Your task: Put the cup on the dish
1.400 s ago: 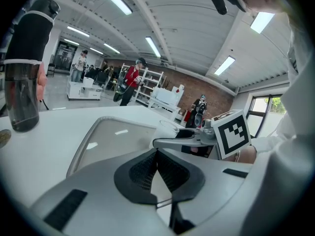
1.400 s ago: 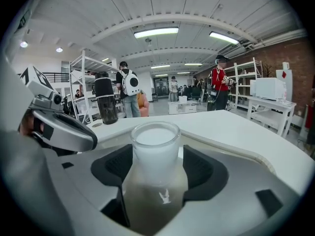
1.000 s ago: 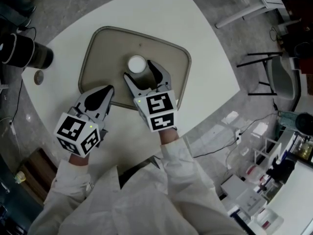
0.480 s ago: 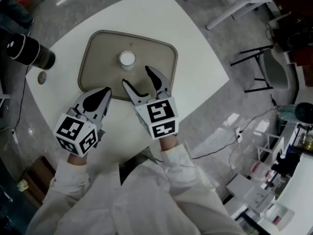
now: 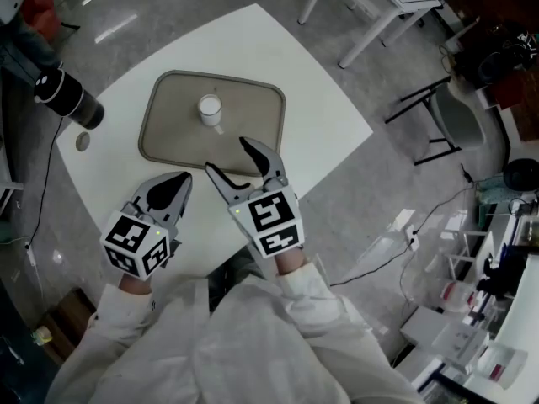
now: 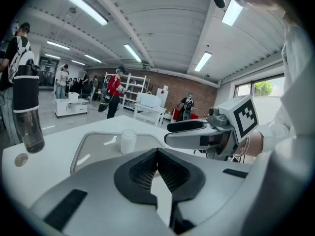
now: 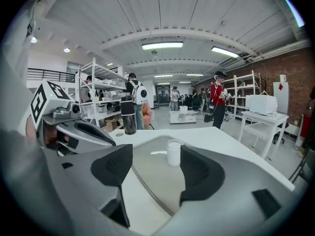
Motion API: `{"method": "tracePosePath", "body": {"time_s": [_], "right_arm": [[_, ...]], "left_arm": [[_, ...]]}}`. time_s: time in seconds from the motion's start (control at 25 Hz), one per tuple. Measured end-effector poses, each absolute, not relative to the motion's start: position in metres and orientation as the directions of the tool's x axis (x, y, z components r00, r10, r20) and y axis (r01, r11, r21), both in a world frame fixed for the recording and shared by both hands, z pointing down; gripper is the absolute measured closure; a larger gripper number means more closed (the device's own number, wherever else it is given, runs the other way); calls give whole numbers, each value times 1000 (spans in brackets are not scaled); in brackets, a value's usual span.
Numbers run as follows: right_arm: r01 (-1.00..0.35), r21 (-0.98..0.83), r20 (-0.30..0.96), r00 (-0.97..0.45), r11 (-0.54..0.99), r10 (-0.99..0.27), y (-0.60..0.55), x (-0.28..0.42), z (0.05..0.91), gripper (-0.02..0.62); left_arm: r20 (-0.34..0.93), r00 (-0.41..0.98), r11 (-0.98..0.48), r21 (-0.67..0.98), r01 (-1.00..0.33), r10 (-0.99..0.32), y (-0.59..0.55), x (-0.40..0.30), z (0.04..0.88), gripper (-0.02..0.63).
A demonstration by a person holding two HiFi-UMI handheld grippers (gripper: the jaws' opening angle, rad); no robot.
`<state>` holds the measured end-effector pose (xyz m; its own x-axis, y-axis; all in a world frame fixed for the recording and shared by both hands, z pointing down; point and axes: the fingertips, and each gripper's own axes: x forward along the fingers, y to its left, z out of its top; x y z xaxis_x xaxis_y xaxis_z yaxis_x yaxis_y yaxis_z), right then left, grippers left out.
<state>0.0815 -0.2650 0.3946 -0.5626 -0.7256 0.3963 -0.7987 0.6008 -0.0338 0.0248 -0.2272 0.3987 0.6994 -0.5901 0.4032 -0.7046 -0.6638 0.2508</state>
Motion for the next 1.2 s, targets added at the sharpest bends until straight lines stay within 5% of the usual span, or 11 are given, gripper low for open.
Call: {"method": "tracePosePath", "body": {"time_s": [0.36,0.88,1.2], "right_arm": [[-731,-45,371,-646,681,-668,-220,72,374,303],[-711,-55,280,-684,701,-673,-201,67,339,535],[-680,-37,271,-712,732,-648,-184,58,333,581]], "left_arm": [[372,706,-686,210,-696,-603,-202,30,379,598],[338,705,-685,200,-701,-623,-189,31,359,598],[312,722,-679,250,-690,-618,-178,34,350,598]]}}
